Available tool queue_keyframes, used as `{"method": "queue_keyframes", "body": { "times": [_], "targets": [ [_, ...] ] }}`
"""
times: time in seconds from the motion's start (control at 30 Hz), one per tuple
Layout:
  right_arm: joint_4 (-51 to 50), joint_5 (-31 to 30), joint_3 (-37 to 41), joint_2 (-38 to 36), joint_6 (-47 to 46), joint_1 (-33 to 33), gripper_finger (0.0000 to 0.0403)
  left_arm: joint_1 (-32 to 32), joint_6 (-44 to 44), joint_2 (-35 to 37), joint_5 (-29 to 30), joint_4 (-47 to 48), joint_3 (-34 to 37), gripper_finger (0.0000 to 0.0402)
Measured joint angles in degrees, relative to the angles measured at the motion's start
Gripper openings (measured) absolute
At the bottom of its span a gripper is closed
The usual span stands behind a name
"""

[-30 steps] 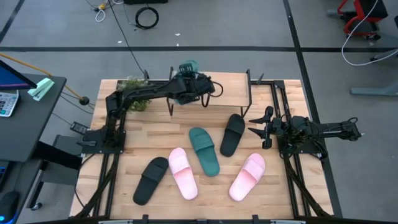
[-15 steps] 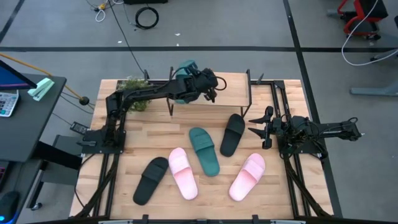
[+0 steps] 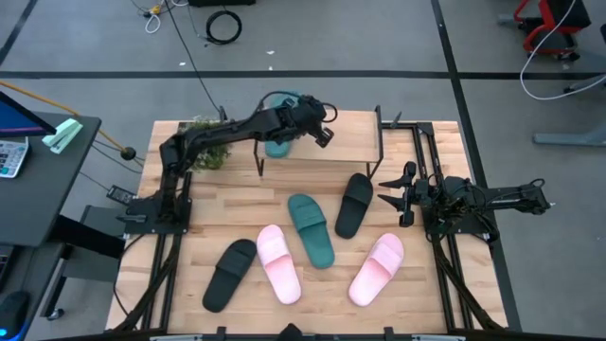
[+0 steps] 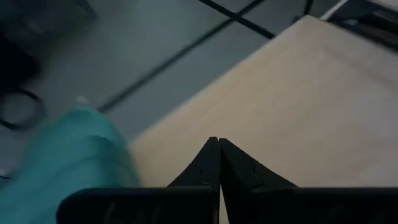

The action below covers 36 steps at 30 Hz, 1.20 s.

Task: Pick and place slides into the shelf
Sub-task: Put the left green slide on the shelf

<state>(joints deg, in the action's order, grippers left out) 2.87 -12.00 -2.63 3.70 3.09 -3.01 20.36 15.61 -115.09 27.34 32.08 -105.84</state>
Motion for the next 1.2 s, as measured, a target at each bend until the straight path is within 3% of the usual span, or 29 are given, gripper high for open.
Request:
{"method": "queue_keyframes", "body": {
  "times": [0.1,0.5,1.2],
  "targets": [
    [-0.02,0.01,0.02,0.00,0.00,0.00,0.0165,0.78,3.25,0.00,-3.90,0.50,0.00,0.0007],
    [0.01,-0.01,0.01,0.00,0.04,0.00,0.0165,2.71,8.90,0.00,-6.46,6.94,0.02,0.0003],
    [0.00,-0.02,0.01,0.00,0.09,0.00,0.0165,6.99,9.37,-0.02,-6.04,9.20,0.02,0.0004]
  ]
}}
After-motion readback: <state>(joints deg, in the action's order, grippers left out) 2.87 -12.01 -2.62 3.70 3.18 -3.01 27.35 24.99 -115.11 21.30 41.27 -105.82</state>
